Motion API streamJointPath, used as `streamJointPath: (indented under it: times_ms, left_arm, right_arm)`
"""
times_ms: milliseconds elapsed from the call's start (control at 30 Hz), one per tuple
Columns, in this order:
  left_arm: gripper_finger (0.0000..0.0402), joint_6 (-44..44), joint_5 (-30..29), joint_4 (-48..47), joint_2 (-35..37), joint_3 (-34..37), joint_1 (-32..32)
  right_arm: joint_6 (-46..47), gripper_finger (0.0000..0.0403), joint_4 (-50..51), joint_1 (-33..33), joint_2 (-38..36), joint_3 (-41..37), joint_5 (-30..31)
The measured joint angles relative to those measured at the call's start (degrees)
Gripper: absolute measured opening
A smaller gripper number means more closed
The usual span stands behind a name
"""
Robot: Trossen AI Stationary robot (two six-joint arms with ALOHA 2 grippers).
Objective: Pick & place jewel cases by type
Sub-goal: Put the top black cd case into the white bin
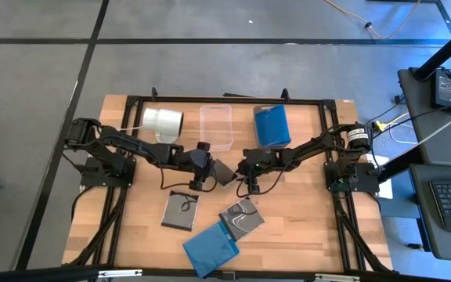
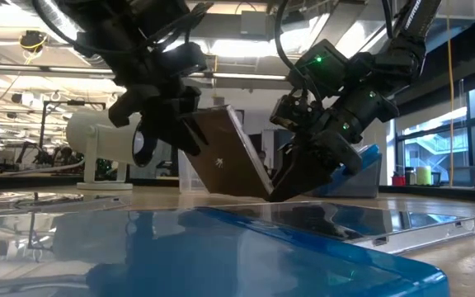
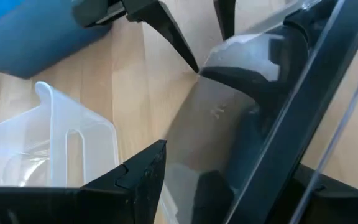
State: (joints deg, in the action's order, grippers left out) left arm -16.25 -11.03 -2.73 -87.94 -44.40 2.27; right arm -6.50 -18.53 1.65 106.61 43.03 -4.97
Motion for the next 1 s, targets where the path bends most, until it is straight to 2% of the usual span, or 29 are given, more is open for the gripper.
streamJointPath:
  times_ms: [567, 767, 1000]
  left_arm:
    - [0.0072, -2.06, -5.35, 0.07, 1.07, 0.0, 4.05]
    - [0.005, -2.07, -9.73, 0.1, 1.09, 0.0, 6.32]
    - [0.0036, -2.37, -13.52, 0.46, 1.09, 0.0, 9.26]
  right_arm:
    - [0.0, 0.0168, 0.71, 0.0, -0.07, -0.02, -0.04]
    - [-0.25, 0.0168, 7.52, 0.07, -2.76, 0.01, -1.27]
    - [-0.24, 0.0168, 15.14, 0.06, -9.7, -0.31, -0.9]
